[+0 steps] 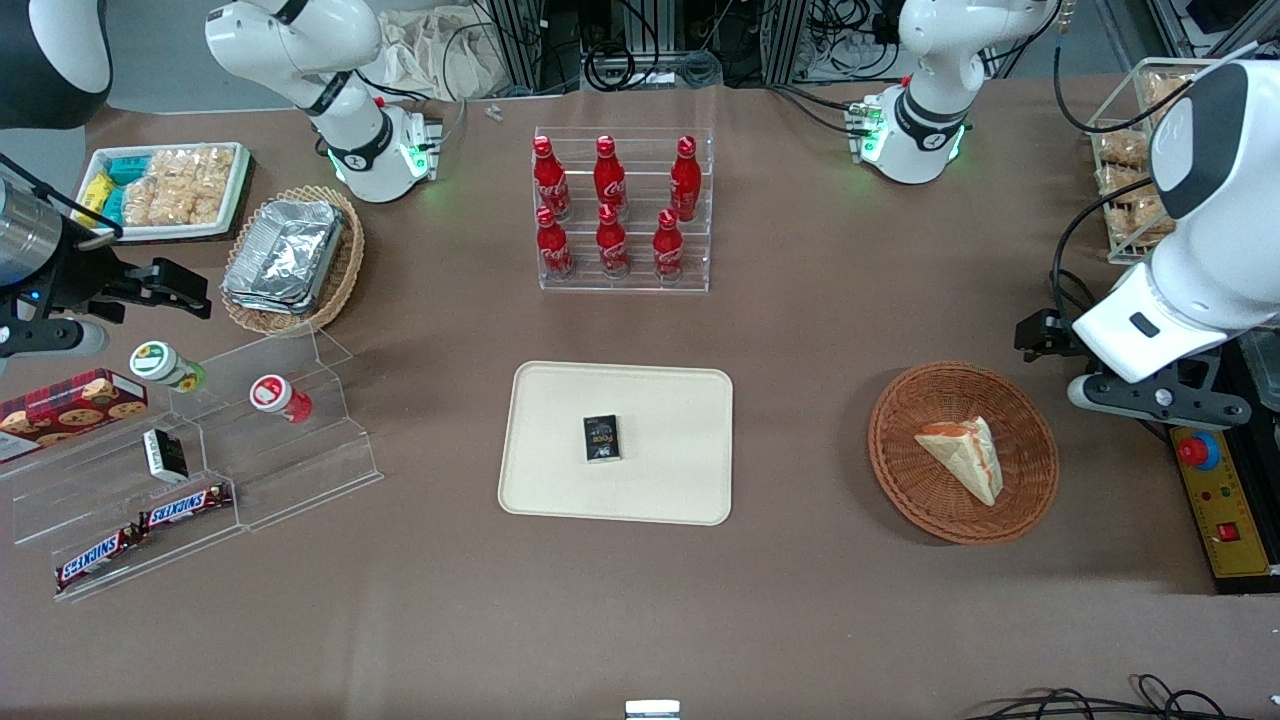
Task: Place sandwich from basket to tray
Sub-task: 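Move the left gripper over the wrapped sandwich in the wicker basket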
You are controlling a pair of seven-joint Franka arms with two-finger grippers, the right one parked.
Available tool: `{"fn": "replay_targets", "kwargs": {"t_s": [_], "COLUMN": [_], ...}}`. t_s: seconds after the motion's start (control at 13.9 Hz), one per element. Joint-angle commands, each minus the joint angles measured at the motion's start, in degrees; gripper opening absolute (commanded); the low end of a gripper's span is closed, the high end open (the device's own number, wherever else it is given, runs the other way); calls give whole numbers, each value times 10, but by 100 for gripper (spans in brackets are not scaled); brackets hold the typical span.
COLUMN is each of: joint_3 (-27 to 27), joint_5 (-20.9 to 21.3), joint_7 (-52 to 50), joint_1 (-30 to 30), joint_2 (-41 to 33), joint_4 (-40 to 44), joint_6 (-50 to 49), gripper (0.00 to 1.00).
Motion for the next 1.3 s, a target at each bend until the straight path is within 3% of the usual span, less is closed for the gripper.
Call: {"fn": "replay_targets", "kwargs": {"t_s": [0.0, 0.29, 0.43, 0.87, 1.23], "joint_3": [-1, -1, -1, 5, 30], "joint_5": [-6, -2, -4, 5, 7], "joint_7": [8, 0, -145, -415, -459], "joint_1": [1, 2, -1, 18, 17], "joint_2": [6, 20, 53, 92, 135], "joint_4": [16, 11, 6, -180, -190], "joint_6": [-18, -12, 7, 311, 344], "gripper": [100, 100, 100, 100, 100]}}
